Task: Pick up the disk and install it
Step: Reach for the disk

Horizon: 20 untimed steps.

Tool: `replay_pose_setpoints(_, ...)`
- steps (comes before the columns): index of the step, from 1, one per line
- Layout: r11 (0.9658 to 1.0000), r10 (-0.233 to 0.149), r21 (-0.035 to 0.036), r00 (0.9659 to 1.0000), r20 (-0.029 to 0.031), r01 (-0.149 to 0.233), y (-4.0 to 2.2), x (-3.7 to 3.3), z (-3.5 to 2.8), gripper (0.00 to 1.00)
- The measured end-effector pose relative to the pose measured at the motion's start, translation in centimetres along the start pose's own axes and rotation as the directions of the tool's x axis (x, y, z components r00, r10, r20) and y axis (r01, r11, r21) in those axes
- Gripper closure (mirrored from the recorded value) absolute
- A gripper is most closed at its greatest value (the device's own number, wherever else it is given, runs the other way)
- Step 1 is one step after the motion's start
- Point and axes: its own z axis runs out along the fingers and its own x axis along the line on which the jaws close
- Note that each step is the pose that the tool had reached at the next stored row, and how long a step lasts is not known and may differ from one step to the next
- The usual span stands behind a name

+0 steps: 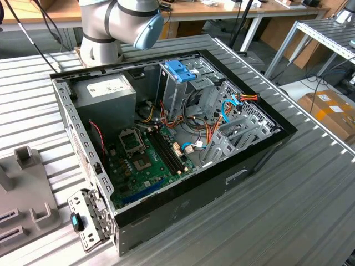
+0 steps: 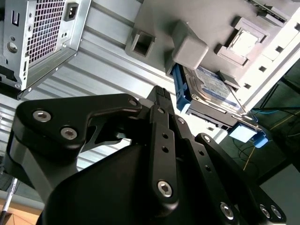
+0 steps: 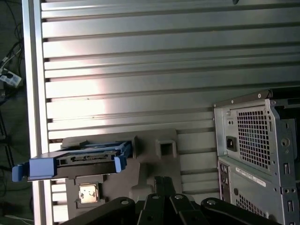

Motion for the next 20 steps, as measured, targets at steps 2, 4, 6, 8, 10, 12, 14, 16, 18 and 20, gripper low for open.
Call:
replay_pose_setpoints(2,1.0000,0.000,0.0000,1.0000,0.0000,0.000,0.00,0.01,0.00,0.89)
replay_pose_setpoints(4,1.0000,0.000,0.0000,1.0000,0.0000,0.000,0.00,0.01,0.00,0.89)
replay_pose_setpoints(6,1.0000,0.000,0.0000,1.0000,0.0001,0.000,-0.01,0.12,0.00,0.89)
replay_pose_setpoints(8,1.0000,0.000,0.0000,1.0000,0.0001,0.000,-0.02,0.67,0.02,0.89)
replay_pose_setpoints(10,1.0000,0.000,0.0000,1.0000,0.0001,0.000,0.04,1.59,0.05,0.89)
replay_pose_setpoints(12,1.0000,0.000,0.0000,1.0000,0.0001,0.000,0.08,2.47,0.08,0.89)
replay_pose_setpoints(14,1.0000,0.000,0.0000,1.0000,0.0000,0.000,0.09,2.96,0.10,0.89)
replay_pose_setpoints(16,1.0000,0.000,0.0000,1.0000,0.0000,0.000,0.09,3.59,0.13,0.89)
replay_pose_setpoints(18,1.0000,0.000,0.0000,1.0000,0.0000,0.000,0.08,4.06,0.15,0.89)
replay_pose_setpoints(20,1.0000,0.000,0.0000,1.0000,0.0000,0.000,0.08,4.12,0.15,0.89)
